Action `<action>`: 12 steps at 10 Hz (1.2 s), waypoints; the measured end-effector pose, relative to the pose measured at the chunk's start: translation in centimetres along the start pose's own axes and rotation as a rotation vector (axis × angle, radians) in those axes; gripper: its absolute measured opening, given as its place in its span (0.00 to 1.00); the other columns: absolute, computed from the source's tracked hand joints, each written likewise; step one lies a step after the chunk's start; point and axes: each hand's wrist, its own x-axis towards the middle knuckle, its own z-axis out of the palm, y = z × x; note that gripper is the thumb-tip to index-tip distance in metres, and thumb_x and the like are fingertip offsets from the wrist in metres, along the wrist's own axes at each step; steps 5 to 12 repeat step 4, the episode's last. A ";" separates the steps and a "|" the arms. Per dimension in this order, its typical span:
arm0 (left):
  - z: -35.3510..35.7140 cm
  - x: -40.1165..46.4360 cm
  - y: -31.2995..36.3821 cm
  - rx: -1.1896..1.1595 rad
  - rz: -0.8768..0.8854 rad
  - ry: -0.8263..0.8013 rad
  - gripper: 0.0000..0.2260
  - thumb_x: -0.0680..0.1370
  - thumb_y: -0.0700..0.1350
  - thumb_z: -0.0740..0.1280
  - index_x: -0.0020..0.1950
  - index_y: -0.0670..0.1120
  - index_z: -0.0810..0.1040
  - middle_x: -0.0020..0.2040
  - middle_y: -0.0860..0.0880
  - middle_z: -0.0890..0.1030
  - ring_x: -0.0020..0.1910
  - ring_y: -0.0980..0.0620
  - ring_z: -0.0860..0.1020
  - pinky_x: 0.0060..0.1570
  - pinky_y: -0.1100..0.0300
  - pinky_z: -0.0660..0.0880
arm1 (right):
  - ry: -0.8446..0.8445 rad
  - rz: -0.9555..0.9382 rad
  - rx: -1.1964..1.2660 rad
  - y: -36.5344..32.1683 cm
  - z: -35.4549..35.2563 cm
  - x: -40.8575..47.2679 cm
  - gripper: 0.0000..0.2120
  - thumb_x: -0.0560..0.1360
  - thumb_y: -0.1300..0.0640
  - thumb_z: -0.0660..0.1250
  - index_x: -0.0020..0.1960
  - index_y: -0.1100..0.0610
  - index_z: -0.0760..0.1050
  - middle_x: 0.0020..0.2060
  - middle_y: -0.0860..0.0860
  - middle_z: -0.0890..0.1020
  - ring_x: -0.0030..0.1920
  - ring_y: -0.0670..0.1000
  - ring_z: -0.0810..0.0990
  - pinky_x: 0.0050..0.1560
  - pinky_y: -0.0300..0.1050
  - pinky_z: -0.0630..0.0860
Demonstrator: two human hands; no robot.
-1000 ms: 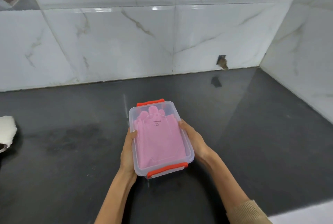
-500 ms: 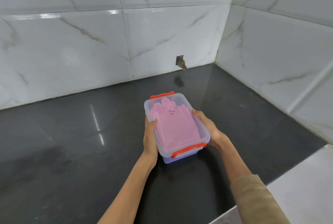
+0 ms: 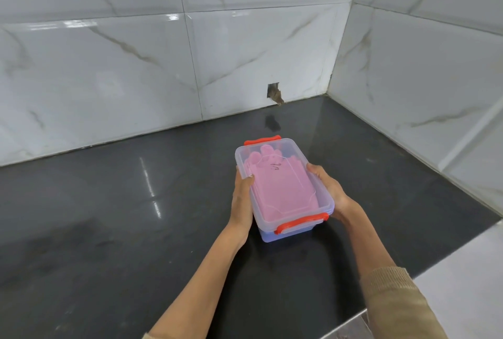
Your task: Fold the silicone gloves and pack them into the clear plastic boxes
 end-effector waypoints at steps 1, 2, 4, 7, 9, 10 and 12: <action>-0.5 -0.3 0.4 0.167 0.064 0.028 0.25 0.77 0.61 0.60 0.72 0.55 0.63 0.69 0.50 0.72 0.65 0.51 0.73 0.66 0.45 0.68 | 0.010 0.021 -0.114 -0.8 -0.3 -0.4 0.18 0.67 0.39 0.69 0.51 0.50 0.79 0.44 0.54 0.85 0.42 0.55 0.85 0.38 0.49 0.81; -2.7 -0.8 1.0 0.364 0.146 0.156 0.27 0.79 0.58 0.57 0.76 0.56 0.53 0.76 0.56 0.59 0.73 0.55 0.60 0.68 0.57 0.57 | 0.028 0.060 -0.390 -2.8 -0.2 -0.7 0.13 0.77 0.45 0.61 0.49 0.50 0.81 0.47 0.56 0.84 0.45 0.55 0.85 0.43 0.51 0.81; -10.8 -3.2 4.8 0.891 0.414 0.525 0.26 0.81 0.51 0.56 0.77 0.47 0.52 0.78 0.52 0.54 0.76 0.53 0.50 0.74 0.52 0.43 | 0.489 -0.160 -1.015 -5.5 4.8 -0.1 0.27 0.79 0.51 0.57 0.75 0.58 0.57 0.74 0.56 0.62 0.73 0.60 0.61 0.70 0.58 0.60; -10.8 -3.2 4.8 0.891 0.414 0.525 0.26 0.81 0.51 0.56 0.77 0.47 0.52 0.78 0.52 0.54 0.76 0.53 0.50 0.74 0.52 0.43 | 0.489 -0.160 -1.015 -5.5 4.8 -0.1 0.27 0.79 0.51 0.57 0.75 0.58 0.57 0.74 0.56 0.62 0.73 0.60 0.61 0.70 0.58 0.60; -10.8 -3.2 4.8 0.891 0.414 0.525 0.26 0.81 0.51 0.56 0.77 0.47 0.52 0.78 0.52 0.54 0.76 0.53 0.50 0.74 0.52 0.43 | 0.489 -0.160 -1.015 -5.5 4.8 -0.1 0.27 0.79 0.51 0.57 0.75 0.58 0.57 0.74 0.56 0.62 0.73 0.60 0.61 0.70 0.58 0.60; -10.8 -3.2 4.8 0.891 0.414 0.525 0.26 0.81 0.51 0.56 0.77 0.47 0.52 0.78 0.52 0.54 0.76 0.53 0.50 0.74 0.52 0.43 | 0.489 -0.160 -1.015 -5.5 4.8 -0.1 0.27 0.79 0.51 0.57 0.75 0.58 0.57 0.74 0.56 0.62 0.73 0.60 0.61 0.70 0.58 0.60; -10.8 -3.2 4.8 0.891 0.414 0.525 0.26 0.81 0.51 0.56 0.77 0.47 0.52 0.78 0.52 0.54 0.76 0.53 0.50 0.74 0.52 0.43 | 0.489 -0.160 -1.015 -5.5 4.8 -0.1 0.27 0.79 0.51 0.57 0.75 0.58 0.57 0.74 0.56 0.62 0.73 0.60 0.61 0.70 0.58 0.60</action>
